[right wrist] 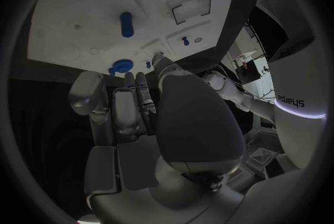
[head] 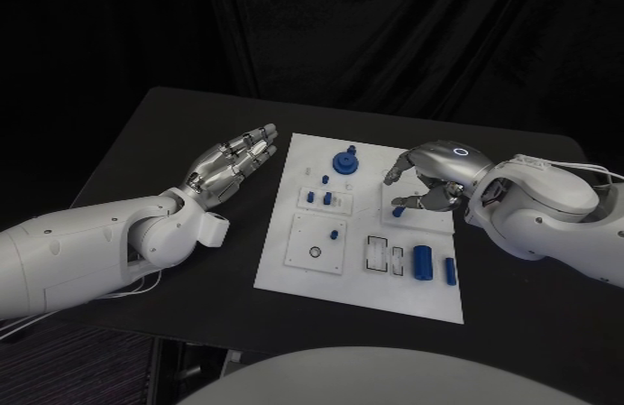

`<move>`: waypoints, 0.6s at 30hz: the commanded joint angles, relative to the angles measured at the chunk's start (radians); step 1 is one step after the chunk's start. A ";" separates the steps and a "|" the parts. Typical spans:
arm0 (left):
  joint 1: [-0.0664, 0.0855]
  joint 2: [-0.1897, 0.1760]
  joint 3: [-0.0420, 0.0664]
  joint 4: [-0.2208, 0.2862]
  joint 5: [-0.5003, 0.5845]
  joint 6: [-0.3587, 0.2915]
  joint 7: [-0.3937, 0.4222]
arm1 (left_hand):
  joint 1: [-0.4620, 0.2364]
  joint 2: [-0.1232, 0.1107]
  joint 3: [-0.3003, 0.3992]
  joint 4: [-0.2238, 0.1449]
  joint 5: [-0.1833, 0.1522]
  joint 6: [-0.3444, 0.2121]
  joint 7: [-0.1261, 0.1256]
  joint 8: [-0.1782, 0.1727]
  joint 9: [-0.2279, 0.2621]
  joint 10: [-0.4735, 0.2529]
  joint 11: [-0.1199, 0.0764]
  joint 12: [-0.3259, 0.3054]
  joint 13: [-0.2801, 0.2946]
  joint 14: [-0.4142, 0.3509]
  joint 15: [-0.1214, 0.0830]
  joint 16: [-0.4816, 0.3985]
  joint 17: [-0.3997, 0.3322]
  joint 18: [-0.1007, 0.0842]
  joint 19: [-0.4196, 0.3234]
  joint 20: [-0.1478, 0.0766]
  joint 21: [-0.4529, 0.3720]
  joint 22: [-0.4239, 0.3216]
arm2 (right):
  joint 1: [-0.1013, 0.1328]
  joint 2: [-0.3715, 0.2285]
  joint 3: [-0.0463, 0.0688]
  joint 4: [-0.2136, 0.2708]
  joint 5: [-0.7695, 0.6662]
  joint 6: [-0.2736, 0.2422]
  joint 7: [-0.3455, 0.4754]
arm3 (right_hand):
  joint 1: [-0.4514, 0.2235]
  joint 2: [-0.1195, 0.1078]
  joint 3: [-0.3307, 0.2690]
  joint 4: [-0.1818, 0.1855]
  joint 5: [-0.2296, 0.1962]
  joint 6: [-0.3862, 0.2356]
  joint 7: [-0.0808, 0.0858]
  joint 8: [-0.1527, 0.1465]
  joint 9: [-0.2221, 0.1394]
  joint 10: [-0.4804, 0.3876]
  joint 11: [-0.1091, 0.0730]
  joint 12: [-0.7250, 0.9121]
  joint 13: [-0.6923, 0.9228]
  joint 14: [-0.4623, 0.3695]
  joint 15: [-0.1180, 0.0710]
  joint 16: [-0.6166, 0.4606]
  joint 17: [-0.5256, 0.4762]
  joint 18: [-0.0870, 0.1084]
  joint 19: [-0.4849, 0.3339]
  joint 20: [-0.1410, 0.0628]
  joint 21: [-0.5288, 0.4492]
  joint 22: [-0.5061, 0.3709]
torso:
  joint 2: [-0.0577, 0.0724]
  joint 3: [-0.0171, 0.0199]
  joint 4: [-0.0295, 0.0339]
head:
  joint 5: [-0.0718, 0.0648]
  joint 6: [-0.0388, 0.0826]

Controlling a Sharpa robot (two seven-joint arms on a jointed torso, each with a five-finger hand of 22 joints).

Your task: Assemble the parts on the task board

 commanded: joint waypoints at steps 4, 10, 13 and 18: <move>-0.003 0.001 0.001 -0.003 0.002 -0.036 0.133 | -0.057 0.038 -0.038 0.004 -0.043 -0.144 -0.150 -0.014 -0.014 -0.045 -0.027 -0.120 -0.012 -0.001 0.013 -0.005 -0.003 0.015 0.001 0.035 -0.003 -0.001 | 0.001 -0.017 -0.002 -0.009 0.038 -0.014 -0.032 | -0.013 0.004 0.001 0.004 -0.014 -0.010 0.011 -0.015 -0.007 0.017 0.000 -0.010 -0.007 0.011 0.000 -0.004 0.005 -0.003 0.010 0.000 0.005 0.107 | 0.003 -0.0011 0.0053 | -0.021 0.000; -0.005 0.000 0.001 -0.004 0.002 -0.053 0.147 | -0.074 0.054 -0.062 0.005 -0.059 -0.191 -0.215 -0.019 -0.019 -0.049 -0.035 -0.155 -0.016 -0.001 0.017 -0.005 -0.003 0.022 0.000 0.046 -0.003 -0.001 | -0.002 -0.027 -0.003 -0.016 0.044 -0.013 -0.046 | -0.025 -0.002 -0.006 0.005 -0.047 -0.024 0.018 -0.033 -0.017 0.030 -0.002 -0.021 -0.015 0.011 -0.001 -0.006 0.005 -0.003 0.011 -0.001 0.002 0.108 | 0.004 0.0021 -0.0019 | -0.031 0.000; -0.006 -0.002 0.001 -0.004 0.002 -0.056 0.155 | -0.069 0.057 -0.065 0.004 -0.052 -0.181 -0.217 -0.017 -0.017 -0.049 -0.052 -0.155 -0.015 -0.001 0.021 -0.005 -0.003 0.024 0.001 0.052 -0.001 0.000 | -0.005 -0.032 -0.003 -0.019 0.046 -0.006 -0.062 | -0.046 -0.011 -0.018 0.008 -0.079 -0.032 0.021 -0.045 -0.024 0.035 -0.002 -0.030 -0.020 0.010 -0.001 -0.009 0.002 -0.002 0.010 -0.002 -0.005 0.107 | 0.003 0.0021 0.0027 | -0.040 0.000; -0.007 -0.002 0.001 -0.006 0.002 -0.055 0.160 | -0.057 0.063 -0.066 0.003 -0.041 -0.171 -0.196 -0.016 -0.016 -0.047 -0.060 -0.154 -0.015 -0.001 0.035 -0.005 -0.003 0.031 0.005 0.074 0.002 0.002 | -0.018 -0.030 -0.003 -0.027 0.046 0.006 -0.070 | -0.057 -0.016 -0.023 0.008 -0.091 -0.035 0.023 -0.050 -0.028 0.039 -0.002 -0.033 -0.022 0.010 -0.001 -0.011 0.001 -0.002 0.010 -0.002 -0.005 0.107 | 0.004 0.0031 0.0009 | -0.039 0.000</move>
